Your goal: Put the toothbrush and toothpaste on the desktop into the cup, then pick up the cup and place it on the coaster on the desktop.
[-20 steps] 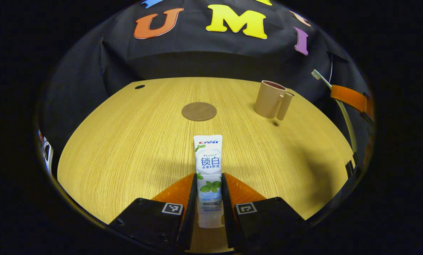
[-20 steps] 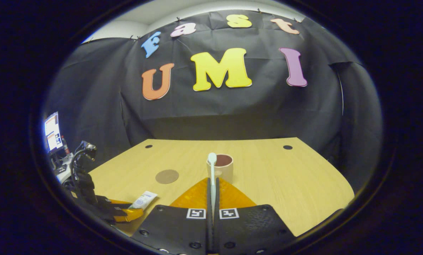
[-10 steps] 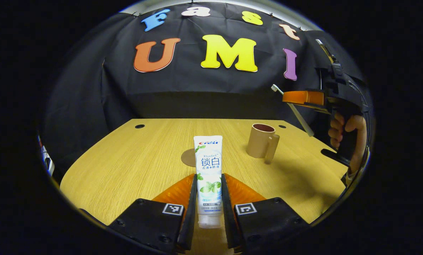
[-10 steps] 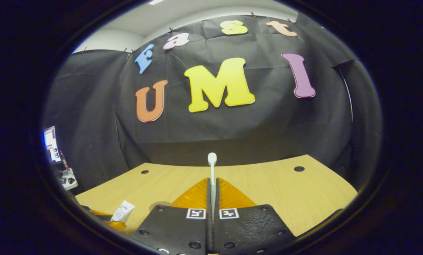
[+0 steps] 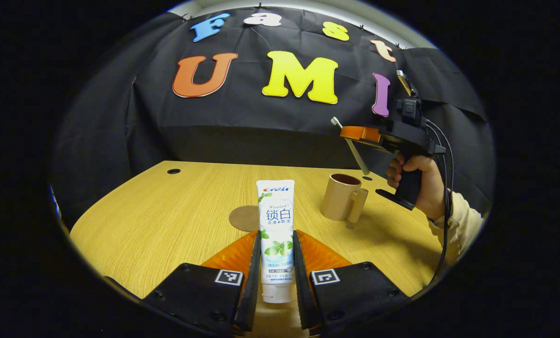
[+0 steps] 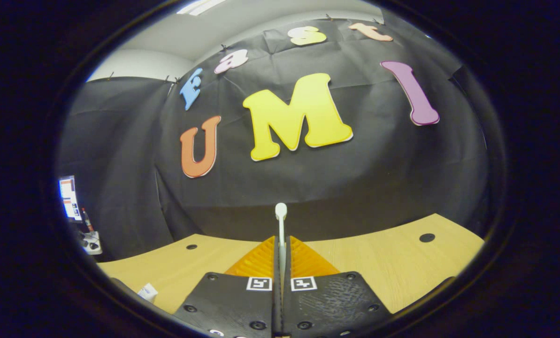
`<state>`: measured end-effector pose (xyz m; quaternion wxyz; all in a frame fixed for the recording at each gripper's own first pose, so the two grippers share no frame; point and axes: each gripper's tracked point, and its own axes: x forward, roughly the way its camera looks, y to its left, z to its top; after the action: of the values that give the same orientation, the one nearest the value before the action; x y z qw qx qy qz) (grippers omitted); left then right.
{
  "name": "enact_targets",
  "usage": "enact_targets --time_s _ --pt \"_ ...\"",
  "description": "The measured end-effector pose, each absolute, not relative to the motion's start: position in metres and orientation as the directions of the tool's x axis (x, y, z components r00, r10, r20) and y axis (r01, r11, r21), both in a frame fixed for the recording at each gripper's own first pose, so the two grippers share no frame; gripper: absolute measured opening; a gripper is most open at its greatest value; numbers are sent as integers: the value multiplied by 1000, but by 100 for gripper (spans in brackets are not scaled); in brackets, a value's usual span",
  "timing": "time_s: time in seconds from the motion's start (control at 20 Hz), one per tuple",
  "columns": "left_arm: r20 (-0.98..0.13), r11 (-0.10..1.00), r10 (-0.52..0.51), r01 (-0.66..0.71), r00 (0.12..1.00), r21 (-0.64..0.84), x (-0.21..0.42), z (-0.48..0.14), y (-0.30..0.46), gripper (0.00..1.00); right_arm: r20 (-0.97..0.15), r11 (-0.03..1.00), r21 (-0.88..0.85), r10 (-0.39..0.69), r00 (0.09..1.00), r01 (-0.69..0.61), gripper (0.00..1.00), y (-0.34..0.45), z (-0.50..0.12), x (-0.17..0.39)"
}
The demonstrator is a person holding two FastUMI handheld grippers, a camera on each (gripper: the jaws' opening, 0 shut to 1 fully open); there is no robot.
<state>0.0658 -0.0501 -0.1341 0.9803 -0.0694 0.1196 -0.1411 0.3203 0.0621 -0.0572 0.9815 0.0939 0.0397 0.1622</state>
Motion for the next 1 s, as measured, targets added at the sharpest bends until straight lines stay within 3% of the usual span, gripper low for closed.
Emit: enact_targets --time_s 0.5,1.0 --pt "-200 949 -305 278 931 -152 79 -130 -58 39 -95 926 193 348 933 -325 0 62 -86 347" --pt "-190 951 -300 277 935 -141 97 -114 -64 39 -118 927 175 355 928 -332 2 56 -91 332"
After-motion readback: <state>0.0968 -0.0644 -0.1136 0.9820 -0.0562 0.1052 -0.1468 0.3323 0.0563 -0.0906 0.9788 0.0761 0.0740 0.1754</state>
